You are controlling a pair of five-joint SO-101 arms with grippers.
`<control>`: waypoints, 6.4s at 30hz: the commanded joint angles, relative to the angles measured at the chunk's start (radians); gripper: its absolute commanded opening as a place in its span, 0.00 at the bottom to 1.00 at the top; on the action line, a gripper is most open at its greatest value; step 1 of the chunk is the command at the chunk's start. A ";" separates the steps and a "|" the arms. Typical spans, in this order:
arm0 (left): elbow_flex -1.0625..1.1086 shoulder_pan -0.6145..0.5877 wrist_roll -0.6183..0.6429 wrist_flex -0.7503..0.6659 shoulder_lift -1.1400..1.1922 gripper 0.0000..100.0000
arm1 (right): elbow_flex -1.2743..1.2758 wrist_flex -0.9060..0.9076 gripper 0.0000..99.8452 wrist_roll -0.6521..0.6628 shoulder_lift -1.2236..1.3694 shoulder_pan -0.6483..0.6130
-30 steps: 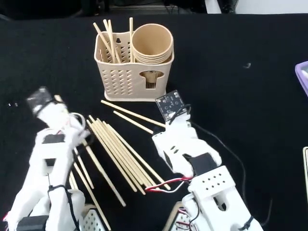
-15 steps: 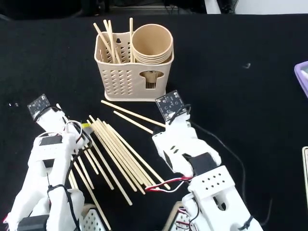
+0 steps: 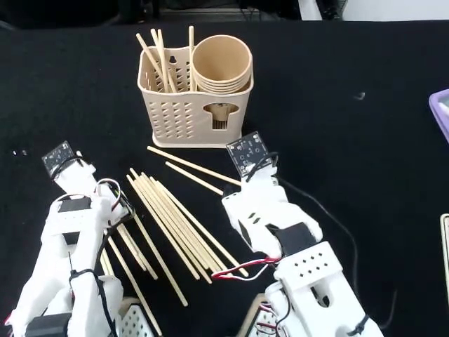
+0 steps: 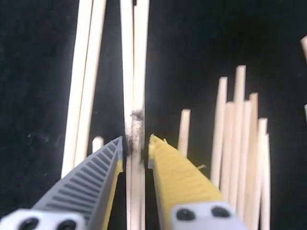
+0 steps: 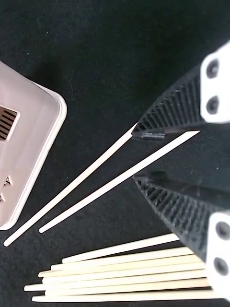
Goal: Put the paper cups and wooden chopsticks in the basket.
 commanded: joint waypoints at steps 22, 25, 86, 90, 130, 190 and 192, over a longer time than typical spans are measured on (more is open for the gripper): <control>0.044 0.007 -0.035 -0.150 0.000 0.09 | -0.005 -0.015 0.12 0.002 -0.033 0.012; 0.010 0.002 -0.037 -0.057 0.000 0.11 | -0.005 -0.015 0.12 0.002 -0.033 0.012; -0.526 -0.019 -0.031 -0.307 -0.477 0.03 | -0.004 -0.014 0.12 0.002 -0.033 0.012; -0.496 0.031 -0.031 -0.549 -0.497 0.03 | -0.004 -0.014 0.12 0.002 -0.033 0.012; -0.676 0.302 -0.315 -0.741 0.132 0.15 | 0.012 -0.025 0.12 0.002 -0.033 0.006; 0.220 -0.266 -0.520 0.135 -0.480 0.11 | -0.234 -0.060 0.23 0.473 0.584 -0.014; 0.220 -0.265 -0.520 0.135 -0.480 0.11 | -0.196 -0.112 0.23 0.509 0.584 -0.014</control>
